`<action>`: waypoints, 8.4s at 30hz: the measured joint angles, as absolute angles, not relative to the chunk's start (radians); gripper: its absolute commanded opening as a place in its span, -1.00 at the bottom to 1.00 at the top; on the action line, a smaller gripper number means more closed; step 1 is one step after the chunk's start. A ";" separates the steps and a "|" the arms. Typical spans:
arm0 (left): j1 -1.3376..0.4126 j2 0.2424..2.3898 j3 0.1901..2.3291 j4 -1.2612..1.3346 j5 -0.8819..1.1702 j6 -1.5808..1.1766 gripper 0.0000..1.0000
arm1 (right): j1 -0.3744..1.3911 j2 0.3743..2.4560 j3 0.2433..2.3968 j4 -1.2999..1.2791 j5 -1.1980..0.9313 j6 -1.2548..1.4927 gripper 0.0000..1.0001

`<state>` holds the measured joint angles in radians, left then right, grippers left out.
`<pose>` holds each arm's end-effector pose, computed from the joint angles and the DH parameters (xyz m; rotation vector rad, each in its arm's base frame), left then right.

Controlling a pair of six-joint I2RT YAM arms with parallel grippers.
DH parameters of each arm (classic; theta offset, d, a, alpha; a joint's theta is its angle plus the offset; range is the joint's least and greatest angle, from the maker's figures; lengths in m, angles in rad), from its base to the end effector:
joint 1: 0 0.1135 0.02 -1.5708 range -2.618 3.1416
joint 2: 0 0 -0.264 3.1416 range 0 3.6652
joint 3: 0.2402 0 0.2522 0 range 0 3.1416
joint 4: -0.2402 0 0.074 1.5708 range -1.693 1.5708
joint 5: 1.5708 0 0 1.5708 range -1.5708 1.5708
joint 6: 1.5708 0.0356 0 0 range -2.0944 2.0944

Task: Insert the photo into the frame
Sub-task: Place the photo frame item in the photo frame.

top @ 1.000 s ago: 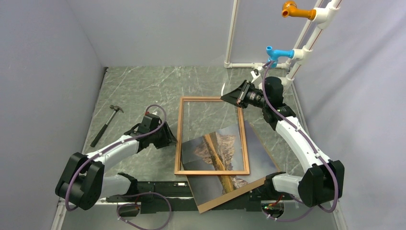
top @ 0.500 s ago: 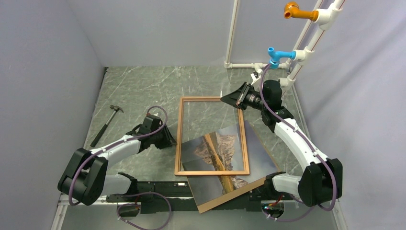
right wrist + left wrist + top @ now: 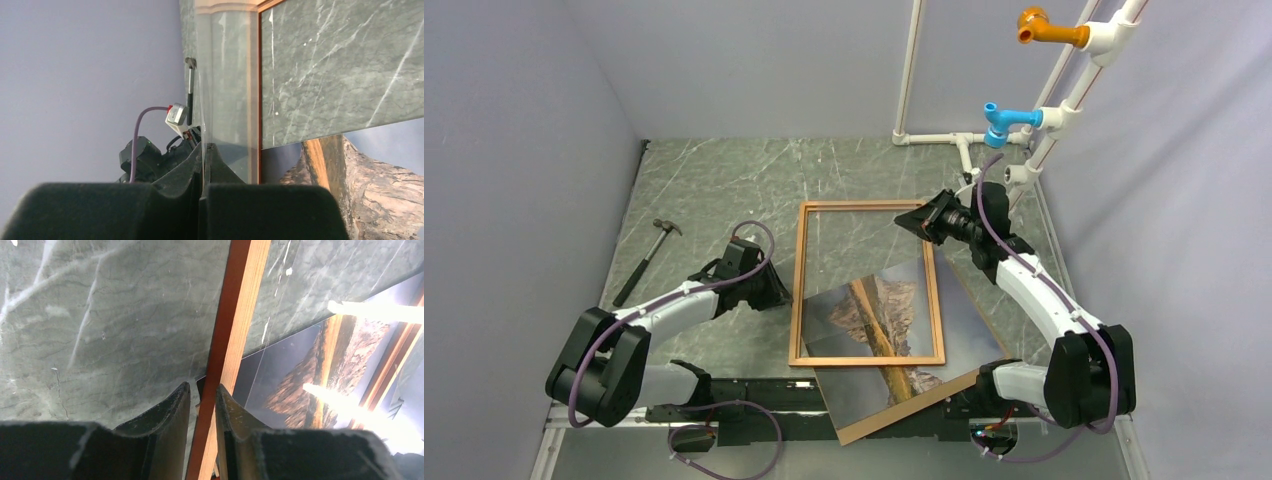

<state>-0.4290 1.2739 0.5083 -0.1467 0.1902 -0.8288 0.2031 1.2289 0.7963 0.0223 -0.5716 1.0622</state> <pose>0.2042 -0.1008 0.1533 -0.4370 2.5875 -0.7295 0.2648 0.0742 0.2725 0.5180 2.1234 1.3405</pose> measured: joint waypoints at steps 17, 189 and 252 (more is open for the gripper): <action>-0.436 1.286 0.527 -0.163 0.184 -0.824 -0.46 | 0.202 1.229 0.751 0.021 -0.560 1.103 -1.00; -0.481 1.374 0.624 -0.202 0.160 -0.775 -0.63 | 0.214 1.307 0.791 -0.038 -0.578 0.835 -1.00; -0.493 1.393 0.648 -0.215 0.158 -0.760 -0.64 | 0.336 1.431 0.776 -0.292 -0.256 0.532 0.99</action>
